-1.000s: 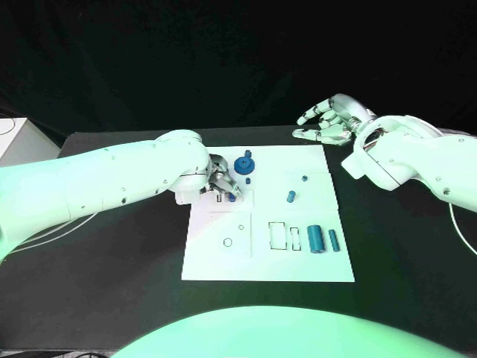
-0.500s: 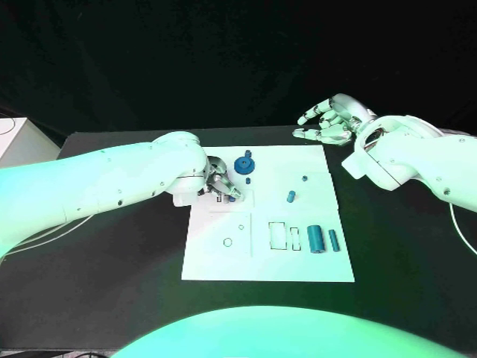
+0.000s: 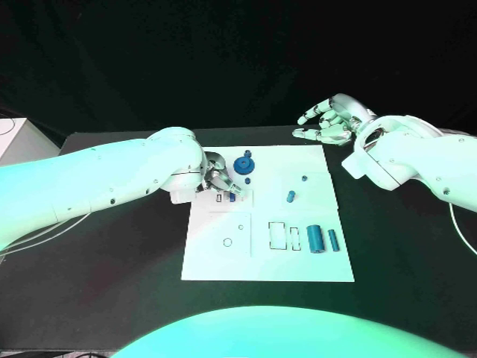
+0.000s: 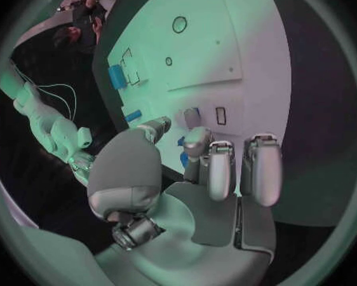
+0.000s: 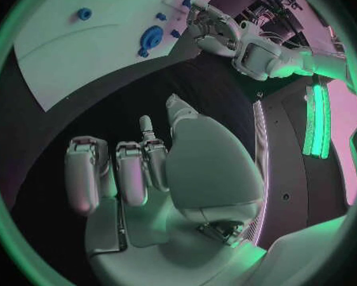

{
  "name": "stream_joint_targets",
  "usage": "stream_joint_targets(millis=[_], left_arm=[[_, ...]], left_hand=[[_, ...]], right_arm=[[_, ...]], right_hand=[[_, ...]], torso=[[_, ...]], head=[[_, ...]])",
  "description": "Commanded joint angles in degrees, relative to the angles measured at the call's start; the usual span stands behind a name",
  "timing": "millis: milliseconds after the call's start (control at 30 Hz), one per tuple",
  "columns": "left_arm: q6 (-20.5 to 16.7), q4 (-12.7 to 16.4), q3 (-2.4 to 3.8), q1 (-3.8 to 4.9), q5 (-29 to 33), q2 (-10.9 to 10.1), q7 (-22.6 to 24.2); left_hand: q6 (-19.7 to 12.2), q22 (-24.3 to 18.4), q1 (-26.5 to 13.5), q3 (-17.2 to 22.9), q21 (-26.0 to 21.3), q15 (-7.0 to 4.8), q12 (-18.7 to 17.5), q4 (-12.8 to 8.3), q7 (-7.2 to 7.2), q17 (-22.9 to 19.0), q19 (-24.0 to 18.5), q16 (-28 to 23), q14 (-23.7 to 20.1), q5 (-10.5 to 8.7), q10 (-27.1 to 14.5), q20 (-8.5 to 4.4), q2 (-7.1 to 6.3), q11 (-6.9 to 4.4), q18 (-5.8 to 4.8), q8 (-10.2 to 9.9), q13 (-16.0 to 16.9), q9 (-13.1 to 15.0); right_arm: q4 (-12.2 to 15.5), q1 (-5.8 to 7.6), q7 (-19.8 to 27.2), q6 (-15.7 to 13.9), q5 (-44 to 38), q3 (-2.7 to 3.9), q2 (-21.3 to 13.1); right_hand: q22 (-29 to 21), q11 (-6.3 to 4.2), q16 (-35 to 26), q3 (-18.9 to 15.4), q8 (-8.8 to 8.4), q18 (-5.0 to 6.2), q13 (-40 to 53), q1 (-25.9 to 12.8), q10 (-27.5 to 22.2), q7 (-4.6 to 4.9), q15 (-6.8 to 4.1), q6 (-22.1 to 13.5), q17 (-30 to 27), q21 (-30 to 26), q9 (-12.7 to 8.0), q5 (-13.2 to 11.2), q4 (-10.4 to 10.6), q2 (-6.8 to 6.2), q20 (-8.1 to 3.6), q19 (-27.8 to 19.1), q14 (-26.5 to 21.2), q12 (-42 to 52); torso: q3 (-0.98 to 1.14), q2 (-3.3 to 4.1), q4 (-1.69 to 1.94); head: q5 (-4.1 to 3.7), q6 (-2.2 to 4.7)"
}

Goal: Assemble the parts on the task board

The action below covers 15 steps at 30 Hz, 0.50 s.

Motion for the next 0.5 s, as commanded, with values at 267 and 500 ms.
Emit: stream_joint_targets(millis=[267,500], left_arm=[[1.3,0.1,2.91,0.56,3.0,-1.1,0.7],[1.4,-4.1,4.44,2.25,6.7,-1.8,3.1]], left_hand=[[-3.2,2.5,3.8,-1.6,-2.1,0.53,-5.4,1.5,1.47,13.6,-1.9,-0.7,5.6,-0.07,-5.5,0.43,0.06,0.96,0.35,-1.2,-7.4,-0.3],[-7.7,-1.4,8.6,-2.2,-4.6,2.31,-11.1,1.4,3.69,11.4,-4.6,-2.1,4.7,0.68,-12.5,1.97,1.13,2.97,1.26,-3.5,-15.9,-1.2]], right_arm=[[-0.7,-0.26,0.6,0.4,0.1,0.0,0.1],[-1.3,-0.31,0.8,0.1,0.3,0.0,0.1]], right_hand=[[9.7,0.52,-0.3,0.0,0.34,0.64,9.9,-0.6,0.8,-0.08,0.23,-0.5,7.9,-0.2,0.0,0.1,0.3,0.05,0.3,2.6,4.1,-0.3],[9.7,0.52,-0.3,0.0,0.34,0.64,9.8,-0.6,0.8,-0.08,0.23,-0.5,7.8,-0.2,0.0,0.1,0.3,0.06,0.3,2.6,4.1,-0.3]], torso=[[-0.01,-0.13,-0.01],[0.03,0.06,0.0]], head=[[-0.18,0.01],[-0.2,0.18]])
